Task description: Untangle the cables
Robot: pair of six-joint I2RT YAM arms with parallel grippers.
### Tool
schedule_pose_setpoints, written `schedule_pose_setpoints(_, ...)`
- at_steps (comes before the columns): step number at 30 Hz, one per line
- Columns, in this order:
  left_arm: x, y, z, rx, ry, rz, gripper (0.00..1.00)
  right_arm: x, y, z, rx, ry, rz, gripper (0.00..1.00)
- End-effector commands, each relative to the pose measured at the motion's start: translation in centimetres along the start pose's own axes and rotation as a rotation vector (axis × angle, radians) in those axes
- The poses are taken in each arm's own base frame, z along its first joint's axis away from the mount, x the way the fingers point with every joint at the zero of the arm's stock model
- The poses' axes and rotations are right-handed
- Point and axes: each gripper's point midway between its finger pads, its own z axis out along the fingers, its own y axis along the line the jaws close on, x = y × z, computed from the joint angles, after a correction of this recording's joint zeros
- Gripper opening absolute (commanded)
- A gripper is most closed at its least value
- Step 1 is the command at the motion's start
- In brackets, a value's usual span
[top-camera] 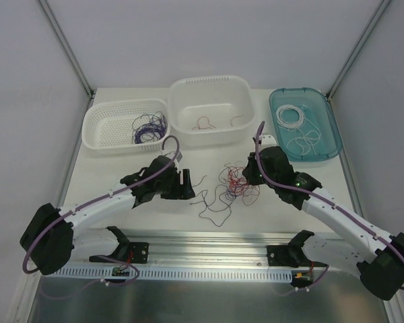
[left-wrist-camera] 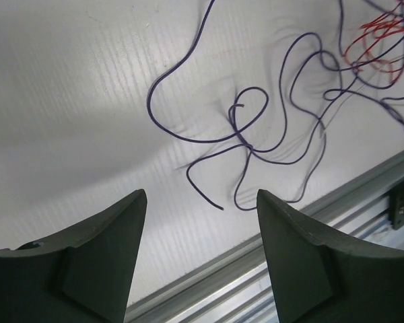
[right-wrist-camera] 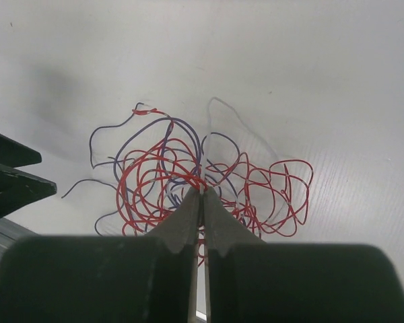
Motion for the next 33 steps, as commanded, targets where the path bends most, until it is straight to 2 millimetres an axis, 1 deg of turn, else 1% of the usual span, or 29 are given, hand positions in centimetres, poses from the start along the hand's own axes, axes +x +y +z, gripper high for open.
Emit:
schedule_pose_setpoints(1, -0.9, -1.6, 1.3, 0.043, -0.004, 0.189, 0.67, -1.5, 0.1, -1.1, -0.004, -0.039, 0.022, 0.01)
schedule_pose_setpoints(2, -1.0, -1.8, 1.7, 0.053, 0.002, 0.256, 0.67, -1.4, 0.1, -1.1, -0.005, -0.037, 0.019, 0.01)
schedule_pose_setpoints(5, -1.1, -2.9, 2.8, 0.072, 0.026, 0.352, 0.65, -1.4, 0.1, -1.3, -0.010, -0.037, 0.021, 0.01)
schedule_pose_setpoints(7, -1.2, -3.4, 3.6, 0.083, 0.039, 0.418, 0.62, -1.4, 0.0, -1.4, -0.010, -0.039, 0.021, 0.01)
schedule_pose_setpoints(9, -1.0, -4.3, 4.3, 0.110, 0.060, 0.481, 0.61, -1.3, 0.0, -1.5, -0.009, -0.033, 0.020, 0.01)
schedule_pose_setpoints(11, -0.5, -4.6, 4.9, 0.121, 0.084, 0.518, 0.58, -1.3, -0.1, -1.7, -0.007, -0.037, 0.021, 0.01)
schedule_pose_setpoints(12, -0.2, -4.4, 5.6, 0.109, 0.103, 0.543, 0.56, -1.3, -0.1, -1.7, -0.008, -0.033, 0.021, 0.01)
schedule_pose_setpoints(13, 0.0, -4.3, 6.0, 0.100, 0.112, 0.549, 0.51, -1.2, -0.2, -1.7, -0.006, -0.034, 0.022, 0.01)
schedule_pose_setpoints(15, 0.3, -3.9, 6.9, 0.082, 0.134, 0.550, 0.45, -1.2, -0.3, -1.9, -0.004, -0.033, 0.021, 0.01)
schedule_pose_setpoints(16, 0.3, -3.8, 7.0, 0.077, 0.137, 0.546, 0.37, -1.3, -0.4, -1.9, -0.001, -0.034, 0.022, 0.01)
schedule_pose_setpoints(17, 0.3, -3.8, 7.3, 0.071, 0.139, 0.540, 0.32, -1.3, -0.4, -2.0, 0.000, -0.036, 0.021, 0.01)
schedule_pose_setpoints(19, -0.3, -3.7, 7.2, 0.047, 0.117, 0.533, 0.19, -1.1, -0.8, -2.1, 0.015, -0.032, 0.016, 0.01)
schedule_pose_setpoints(20, -0.6, -3.6, 7.0, 0.034, 0.102, 0.532, 0.05, -1.1, -1.0, -2.1, 0.021, -0.032, 0.014, 0.01)
schedule_pose_setpoints(21, -1.6, -4.1, 6.2, 0.030, 0.065, 0.524, 0.00, -1.0, -1.4, -2.3, 0.033, -0.033, 0.017, 0.01)
schedule_pose_setpoints(22, -2.2, -3.3, 5.5, -0.029, 0.053, 0.524, 0.00, -0.9, -1.7, -2.3, 0.044, -0.032, 0.017, 0.01)
schedule_pose_setpoints(23, -3.6, -3.2, 4.1, -0.063, 0.008, 0.518, 0.00, -0.9, -2.3, -2.4, 0.059, -0.032, 0.021, 0.01)
schedule_pose_setpoints(24, -5.0, -3.7, 3.0, -0.083, -0.030, 0.513, 0.00, -0.7, -2.7, -2.6, 0.070, -0.030, 0.025, 0.01)
schedule_pose_setpoints(25, -6.8, -2.9, 1.8, -0.144, -0.080, 0.496, 0.00, -0.2, -3.3, -2.6, 0.086, -0.021, 0.029, 0.01)
schedule_pose_setpoints(26, -7.2, -2.2, 0.5, -0.177, -0.074, 0.480, 0.00, 0.1, -3.7, -2.7, 0.099, -0.017, 0.034, 0.01)
schedule_pose_setpoints(27, -9.4, -2.8, -1.9, -0.169, -0.150, 0.450, 0.00, 0.3, -4.5, -2.9, 0.120, -0.016, 0.051, 0.01)
schedule_pose_setpoints(28, -10.4, -2.5, -3.2, -0.175, -0.182, 0.420, 0.00, 0.9, -5.2, -2.8, 0.138, -0.003, 0.063, 0.01)
schedule_pose_setpoints(29, -12.7, -1.4, -5.8, -0.193, -0.254, 0.341, 0.00, 1.2, -6.0, -3.1, 0.163, -0.005, 0.087, 0.01)
schedule_pose_setpoints(31, -14.5, -0.2, -8.6, -0.215, -0.323, 0.263, 0.00, 2.2, -7.0, -3.1, 0.192, 0.017, 0.109, 0.01)
schedule_pose_setpoints(32, -16.1, 1.7, -10.3, -0.258, -0.374, 0.193, 0.00, 2.4, -7.4, -3.2, 0.203, 0.018, 0.121, 0.01)
schedule_pose_setpoints(33, -17.2, 1.7, -12.9, -0.260, -0.430, 0.170, 0.00, 2.9, -8.1, -3.3, 0.227, 0.030, 0.142, 0.01)
